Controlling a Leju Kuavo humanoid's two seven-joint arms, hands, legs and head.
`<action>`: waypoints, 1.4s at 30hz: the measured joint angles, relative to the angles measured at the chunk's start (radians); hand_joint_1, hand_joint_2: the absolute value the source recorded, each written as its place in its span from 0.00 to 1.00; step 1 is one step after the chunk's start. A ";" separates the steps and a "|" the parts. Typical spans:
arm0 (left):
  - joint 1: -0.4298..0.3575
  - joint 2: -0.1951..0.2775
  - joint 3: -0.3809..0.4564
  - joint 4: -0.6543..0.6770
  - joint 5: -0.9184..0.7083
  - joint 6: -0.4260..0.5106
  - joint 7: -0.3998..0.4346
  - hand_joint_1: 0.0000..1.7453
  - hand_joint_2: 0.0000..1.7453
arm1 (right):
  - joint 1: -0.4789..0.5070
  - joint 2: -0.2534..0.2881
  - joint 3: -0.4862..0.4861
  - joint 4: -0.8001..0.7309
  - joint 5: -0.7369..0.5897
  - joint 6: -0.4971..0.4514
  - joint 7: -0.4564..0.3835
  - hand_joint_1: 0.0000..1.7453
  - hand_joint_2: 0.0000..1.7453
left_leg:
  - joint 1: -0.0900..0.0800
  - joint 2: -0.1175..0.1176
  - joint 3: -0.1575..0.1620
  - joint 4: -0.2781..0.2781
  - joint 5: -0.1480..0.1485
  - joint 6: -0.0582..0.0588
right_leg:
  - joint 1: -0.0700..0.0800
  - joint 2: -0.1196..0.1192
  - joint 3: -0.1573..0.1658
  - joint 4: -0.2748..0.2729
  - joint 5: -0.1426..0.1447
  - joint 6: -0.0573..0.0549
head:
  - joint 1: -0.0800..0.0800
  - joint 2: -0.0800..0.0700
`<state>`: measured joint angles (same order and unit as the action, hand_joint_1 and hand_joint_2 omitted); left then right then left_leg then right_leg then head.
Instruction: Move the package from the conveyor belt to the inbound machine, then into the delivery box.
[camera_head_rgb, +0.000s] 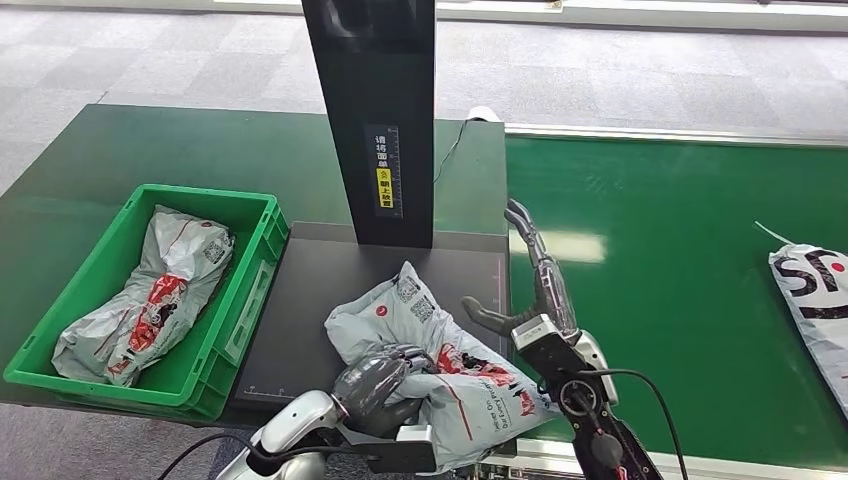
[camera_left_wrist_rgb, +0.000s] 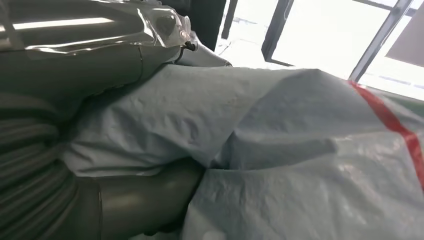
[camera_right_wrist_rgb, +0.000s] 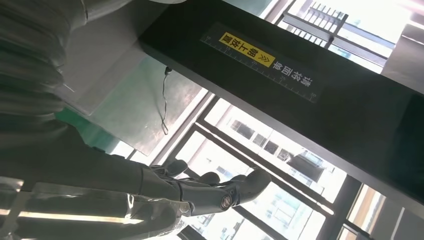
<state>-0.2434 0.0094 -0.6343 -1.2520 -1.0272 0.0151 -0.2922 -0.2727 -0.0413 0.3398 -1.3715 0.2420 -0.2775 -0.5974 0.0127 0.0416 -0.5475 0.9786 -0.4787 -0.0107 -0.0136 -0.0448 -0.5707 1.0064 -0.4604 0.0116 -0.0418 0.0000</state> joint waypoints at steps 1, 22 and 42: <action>0.002 0.001 0.003 -0.006 0.008 0.014 -0.009 1.00 1.00 | 0.002 -0.001 -0.001 -0.002 0.000 0.000 0.000 0.00 1.00 | 0.000 0.000 -0.001 0.000 0.000 0.000 | 0.000 0.000 -0.001 0.000 0.000 0.000 | 0.000 0.000; 0.051 0.010 0.107 -0.151 0.001 0.533 -0.107 1.00 1.00 | 0.039 -0.014 -0.008 -0.035 -0.008 0.003 -0.015 0.00 1.00 | 0.000 0.000 -0.005 0.000 0.000 0.000 | 0.000 0.000 -0.005 0.000 0.000 0.000 | 0.000 0.000; 0.118 -0.172 0.589 -0.491 -0.023 0.646 -0.357 1.00 1.00 | 0.066 -0.022 -0.013 -0.042 -0.017 -0.028 -0.045 0.00 1.00 | 0.000 0.000 -0.006 0.000 0.000 0.000 | 0.000 0.000 -0.006 0.000 0.000 0.000 | 0.000 0.000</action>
<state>-0.1257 -0.1627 -0.0449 -1.7426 -1.0507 0.6615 -0.6492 -0.2067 -0.0630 0.3264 -1.4134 0.2247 -0.3056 -0.6429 0.0127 0.0420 -0.5533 0.9786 -0.4788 -0.0109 -0.0132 -0.0445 -0.5771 1.0065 -0.4605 0.0116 -0.0418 0.0000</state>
